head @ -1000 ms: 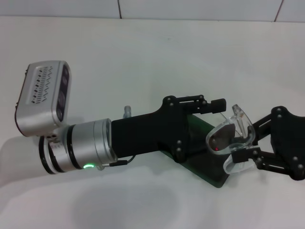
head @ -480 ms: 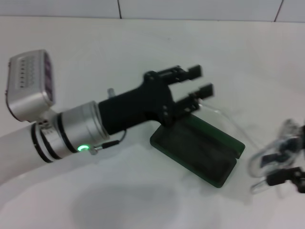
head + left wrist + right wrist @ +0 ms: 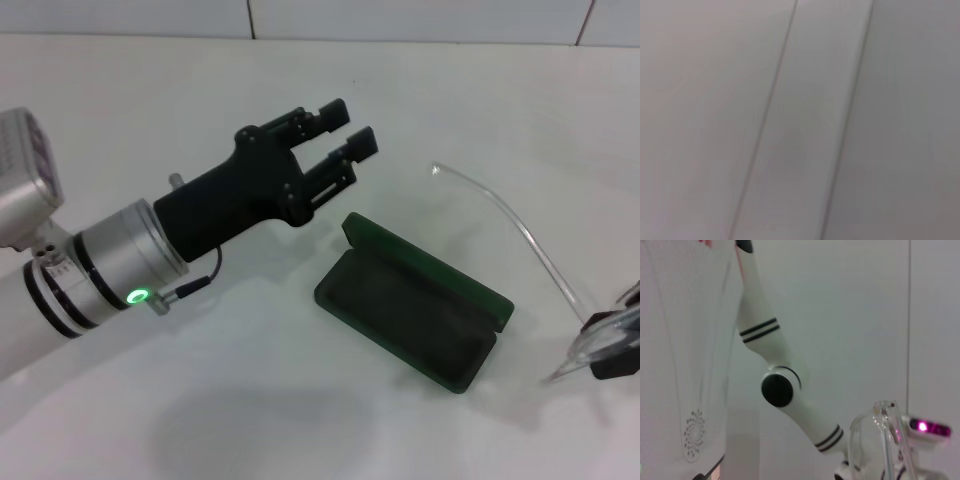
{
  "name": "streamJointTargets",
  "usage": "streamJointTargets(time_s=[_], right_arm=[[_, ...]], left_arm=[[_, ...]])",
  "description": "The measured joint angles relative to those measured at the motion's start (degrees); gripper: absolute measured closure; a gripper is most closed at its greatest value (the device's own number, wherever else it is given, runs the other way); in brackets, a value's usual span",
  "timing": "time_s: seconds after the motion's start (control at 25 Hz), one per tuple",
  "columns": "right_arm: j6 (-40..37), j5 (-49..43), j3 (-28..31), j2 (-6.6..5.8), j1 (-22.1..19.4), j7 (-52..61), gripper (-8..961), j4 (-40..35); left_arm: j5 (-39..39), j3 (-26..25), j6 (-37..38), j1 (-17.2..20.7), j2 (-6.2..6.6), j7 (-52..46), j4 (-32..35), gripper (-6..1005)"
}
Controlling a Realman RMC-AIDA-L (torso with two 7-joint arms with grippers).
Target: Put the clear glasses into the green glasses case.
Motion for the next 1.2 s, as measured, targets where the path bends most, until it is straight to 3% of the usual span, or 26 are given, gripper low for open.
streamJointTargets(time_s=[0.24,0.48,0.8,1.2], right_arm=[[0.2,3.4,-3.8,0.40,3.0,-2.1,837,5.0],[1.3,3.4,-3.4,0.55,5.4,-2.5,837,9.7],[6.0,2.9,-3.8,0.43,6.7,-2.5,837,14.2],[8.5,-0.1,-3.8,0.29,7.7,-0.1,838,16.8]], left_arm=[[2.6,2.2,0.2,-2.7,-0.41,-0.5,0.3,505],[2.5,5.6,1.5,-4.9,-0.42,-2.9,1.7,505],[2.1,9.1,3.7,-5.0,-0.54,-3.7,5.6,506],[1.5,9.5,5.9,-4.7,-0.63,-3.4,5.7,506]])
